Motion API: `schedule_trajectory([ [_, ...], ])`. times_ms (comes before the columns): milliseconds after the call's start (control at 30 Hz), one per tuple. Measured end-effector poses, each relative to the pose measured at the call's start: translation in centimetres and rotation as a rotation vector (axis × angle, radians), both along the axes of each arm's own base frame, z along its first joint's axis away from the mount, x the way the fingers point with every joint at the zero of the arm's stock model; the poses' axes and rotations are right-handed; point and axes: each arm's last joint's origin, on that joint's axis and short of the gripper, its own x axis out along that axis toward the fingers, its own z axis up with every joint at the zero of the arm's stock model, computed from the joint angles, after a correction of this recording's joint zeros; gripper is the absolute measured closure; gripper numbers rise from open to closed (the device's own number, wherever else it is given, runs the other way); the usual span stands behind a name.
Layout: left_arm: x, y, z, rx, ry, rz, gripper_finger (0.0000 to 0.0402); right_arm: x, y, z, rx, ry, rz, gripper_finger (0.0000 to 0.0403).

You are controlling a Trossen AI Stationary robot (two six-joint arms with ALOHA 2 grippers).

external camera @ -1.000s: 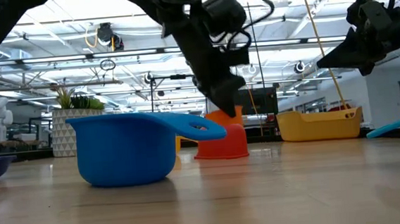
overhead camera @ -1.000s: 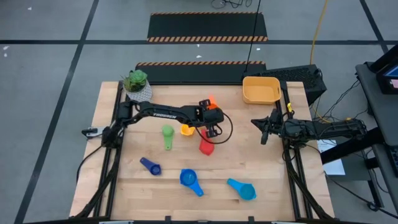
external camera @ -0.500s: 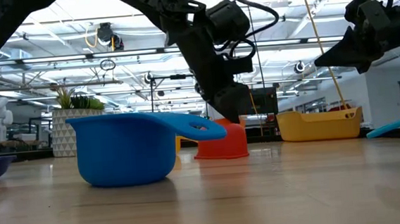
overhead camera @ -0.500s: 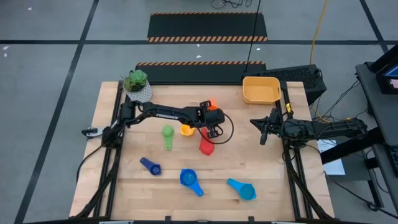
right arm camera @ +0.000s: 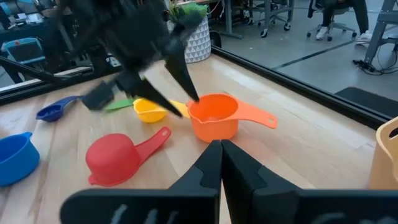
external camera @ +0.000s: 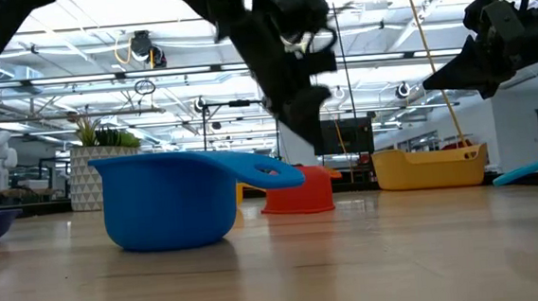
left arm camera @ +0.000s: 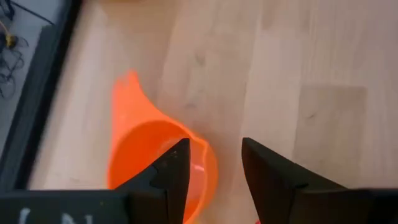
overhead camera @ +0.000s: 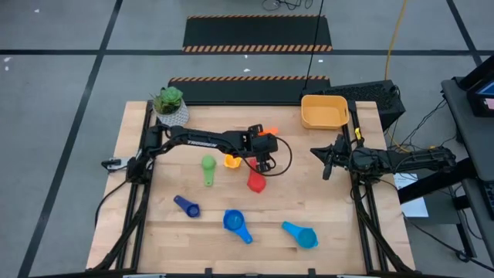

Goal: Nest measuring cups in basket
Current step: Put the orange measuring cup into the yellow bin

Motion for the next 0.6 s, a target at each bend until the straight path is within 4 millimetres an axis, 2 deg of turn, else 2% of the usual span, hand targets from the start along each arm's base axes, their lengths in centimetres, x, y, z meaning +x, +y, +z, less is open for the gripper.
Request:
schedule_trajectory([
  [100,-0.6,-0.1,1.2,0.001,-0.001,-0.003,0.0252,0.0,0.0,0.0,-0.004,0.004,0.002,0.0403],
  [233,-0.6,0.0,1.8,-0.008,-0.03,0.018,0.0252,0.0,0.0,-0.1,-0.006,0.01,0.003,0.0403],
  [367,-0.5,0.4,1.0,-0.01,-0.014,0.026,0.0252,0.0,0.0,-0.1,0.006,0.008,0.001,0.0403],
  [600,-1.3,0.1,0.2,0.003,0.138,-0.061,0.0251,0.0,0.0,-0.1,0.019,0.002,-0.001,0.0403],
])
